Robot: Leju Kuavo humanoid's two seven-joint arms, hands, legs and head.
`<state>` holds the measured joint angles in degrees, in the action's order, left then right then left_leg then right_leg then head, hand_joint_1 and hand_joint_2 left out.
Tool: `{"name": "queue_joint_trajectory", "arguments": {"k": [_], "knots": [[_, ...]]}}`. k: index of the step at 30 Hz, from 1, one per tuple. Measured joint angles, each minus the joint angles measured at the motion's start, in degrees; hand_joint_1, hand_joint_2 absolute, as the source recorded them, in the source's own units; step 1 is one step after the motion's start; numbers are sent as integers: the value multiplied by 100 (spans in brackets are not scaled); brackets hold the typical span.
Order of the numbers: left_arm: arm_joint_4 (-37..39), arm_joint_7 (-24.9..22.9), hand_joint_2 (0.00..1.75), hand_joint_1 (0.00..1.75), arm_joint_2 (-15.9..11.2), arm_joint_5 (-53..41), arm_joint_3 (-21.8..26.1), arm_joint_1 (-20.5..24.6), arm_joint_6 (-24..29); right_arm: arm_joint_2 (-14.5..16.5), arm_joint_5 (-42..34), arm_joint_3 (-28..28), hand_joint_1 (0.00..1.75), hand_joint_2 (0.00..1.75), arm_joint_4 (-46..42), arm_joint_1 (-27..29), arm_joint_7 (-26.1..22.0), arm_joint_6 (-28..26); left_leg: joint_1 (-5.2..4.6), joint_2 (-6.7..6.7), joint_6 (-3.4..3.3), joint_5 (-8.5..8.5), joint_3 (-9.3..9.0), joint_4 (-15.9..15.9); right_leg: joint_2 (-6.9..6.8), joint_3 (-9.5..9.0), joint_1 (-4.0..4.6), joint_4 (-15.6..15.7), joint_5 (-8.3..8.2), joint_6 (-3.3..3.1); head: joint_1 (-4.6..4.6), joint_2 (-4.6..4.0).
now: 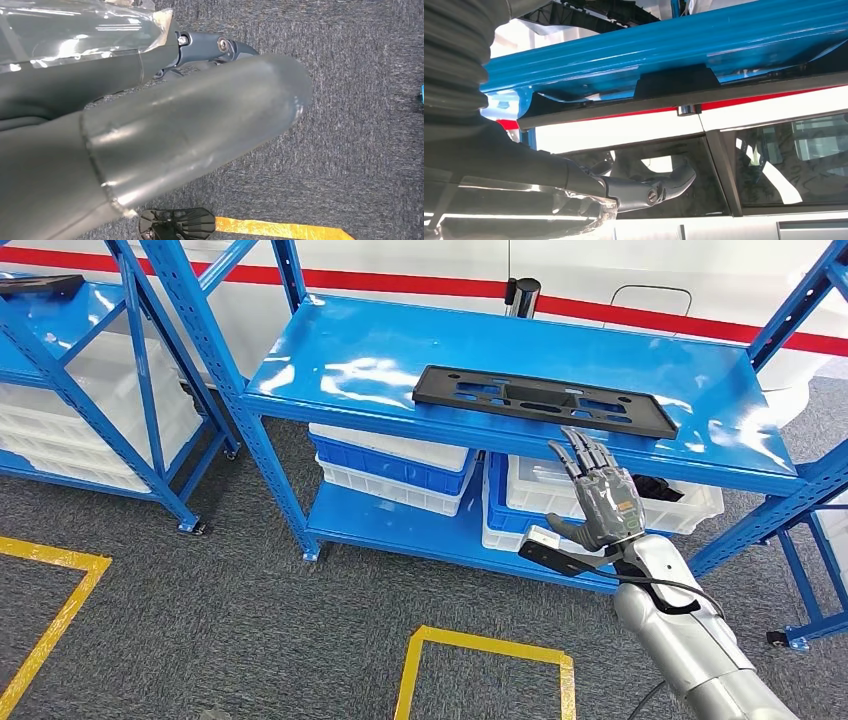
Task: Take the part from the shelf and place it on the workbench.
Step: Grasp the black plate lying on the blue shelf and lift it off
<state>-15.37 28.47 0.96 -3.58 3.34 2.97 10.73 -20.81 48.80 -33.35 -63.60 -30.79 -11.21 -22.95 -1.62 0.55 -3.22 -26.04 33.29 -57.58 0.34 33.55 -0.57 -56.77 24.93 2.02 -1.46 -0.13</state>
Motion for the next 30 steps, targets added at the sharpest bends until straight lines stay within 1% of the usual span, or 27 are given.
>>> {"name": "queue_joint_trajectory", "arguments": {"k": [6,9,11,14,15,16,17,18,19,20,21,22,24,25,26,27,28,30], "knots": [[0,5,0,0,-1,-2,0,0,1,-15,-3,0,0,175,0,0,0,0,-4,0,-2,-2,1,-5,0,-1,-3,3,-2,3,0,0],[0,10,0,0,-3,-6,-1,0,1,-24,-8,-1,0,175,0,0,-2,0,-18,0,-18,-13,8,-21,-1,4,-42,13,-10,18,-1,0],[0,27,0,0,-7,-11,-3,0,1,-26,-21,-5,0,175,0,0,-9,0,-26,0,-44,-22,11,-21,-1,3,-67,27,-18,32,-2,0],[0,48,0,0,-11,-13,-4,0,2,-40,-42,-13,0,175,4,2,-16,-1,-7,-1,-129,-24,-4,29,-1,-3,-66,-48,-41,97,-3,0],[0,51,0,0,-10,-13,-4,1,5,-46,-47,-15,0,175,6,1,-17,-2,9,-2,-158,-18,-25,49,-4,29,-61,-143,2,104,1,0],[0,53,0,0,-9,-13,-4,1,8,-54,-49,-16,0,175,7,0,-18,-2,21,-7,-180,-10,-52,57,-8,112,-59,-302,98,88,9,0],[0,54,0,0,-9,-13,-4,1,11,-59,-49,-17,0,175,8,1,-18,-2,31,-11,-192,-3,-66,62,-13,255,-62,-575,241,51,15,0],[0,54,0,0,-9,-13,-4,1,13,-66,-50,-20,0,175,10,6,-18,-2,31,-11,-197,-4,-66,59,-16,431,-62,-940,403,17,22,0],[1,54,0,0,-9,-13,-4,-2,14,-74,-50,-24,0,175,16,19,-18,-2,31,-12,-198,-7,-64,58,-16,624,-61,-1313,545,2,25,0],[1,54,0,0,-8,-13,-5,-6,15,-80,-51,-28,0,175,24,36,-17,-2,31,-11,-194,-13,-65,56,-16,771,-60,-1578,630,2,23,0],[2,54,0,0,-7,-13,-5,-9,16,-85,-51,-31,0,175,32,52,-17,-3,32,-8,-186,-21,-69,52,-17,823,-61,-1642,623,34,25,0],[3,54,0,0,-3,-13,-7,-11,16,-88,-52,-33,0,175,39,61,-17,-3,35,-5,-171,-36,-80,49,-19,766,-68,-1481,527,83,24,0],[4,62,0,0,6,-13,-11,-13,16,-97,-58,-34,0,175,45,62,-17,-5,46,1,-119,-85,-117,34,-31,427,-99,-714,196,180,28,0],[4,70,0,0,7,-13,-13,-11,17,-106,-66,-37,0,175,46,60,-17,-6,46,1,-84,-115,-135,23,-37,286,-89,-380,124,163,31,0],[4,79,0,0,4,-13,-13,-10,20,-118,-74,-39,0,175,46,59,-18,-7,44,-1,-46,-144,-139,16,-42,175,-74,-169,86,118,35,0],[4,86,0,0,1,-13,-13,-10,22,-130,-82,-41,0,175,47,64,-17,-9,40,-5,-10,-168,-148,3,-40,138,-55,-88,95,43,33,0],[4,90,0,0,-1,-11,-13,-11,25,-141,-87,-43,0,175,47,70,-17,-10,38,-7,19,-187,-157,-5,-36,116,-34,-82,120,-40,32,0],[4,92,0,0,-1,-10,-16,-8,26,-157,-90,-41,0,175,43,82,-17,-14,56,-14,82,-233,-162,-96,-21,24,-70,-72,95,-129,20,0]]}}
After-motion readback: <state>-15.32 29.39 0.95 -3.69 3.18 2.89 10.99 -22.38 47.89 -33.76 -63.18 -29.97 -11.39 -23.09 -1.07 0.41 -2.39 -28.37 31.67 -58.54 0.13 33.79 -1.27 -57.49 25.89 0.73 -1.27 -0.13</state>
